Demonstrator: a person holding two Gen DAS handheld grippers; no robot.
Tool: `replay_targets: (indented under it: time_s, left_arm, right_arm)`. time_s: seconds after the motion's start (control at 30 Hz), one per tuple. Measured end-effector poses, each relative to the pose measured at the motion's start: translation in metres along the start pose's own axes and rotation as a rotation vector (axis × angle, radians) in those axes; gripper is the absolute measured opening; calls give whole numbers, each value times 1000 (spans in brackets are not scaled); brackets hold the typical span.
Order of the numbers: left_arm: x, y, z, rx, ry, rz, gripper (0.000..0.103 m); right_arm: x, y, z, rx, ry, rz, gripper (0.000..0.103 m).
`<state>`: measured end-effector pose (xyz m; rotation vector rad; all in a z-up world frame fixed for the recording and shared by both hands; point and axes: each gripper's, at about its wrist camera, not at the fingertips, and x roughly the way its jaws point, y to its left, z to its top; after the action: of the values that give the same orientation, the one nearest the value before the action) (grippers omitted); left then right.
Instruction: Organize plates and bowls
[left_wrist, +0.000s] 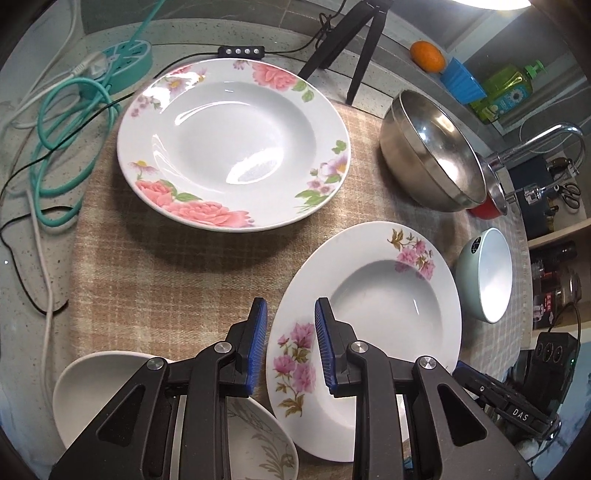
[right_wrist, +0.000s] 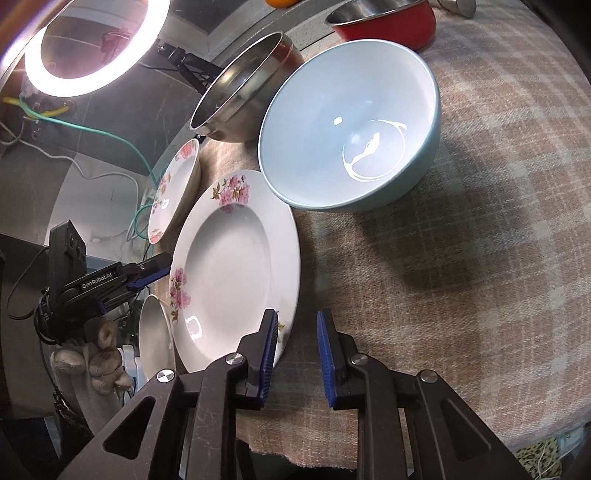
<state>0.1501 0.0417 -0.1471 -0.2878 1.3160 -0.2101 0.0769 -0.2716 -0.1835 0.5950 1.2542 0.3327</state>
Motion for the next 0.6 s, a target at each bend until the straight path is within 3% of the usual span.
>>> replay_targets:
  time_s: [0.6]
  left_arm:
    - [13, -1, 8, 15, 52, -24, 20]
  right_arm:
    - [10, 3, 3, 6, 35, 36, 11]
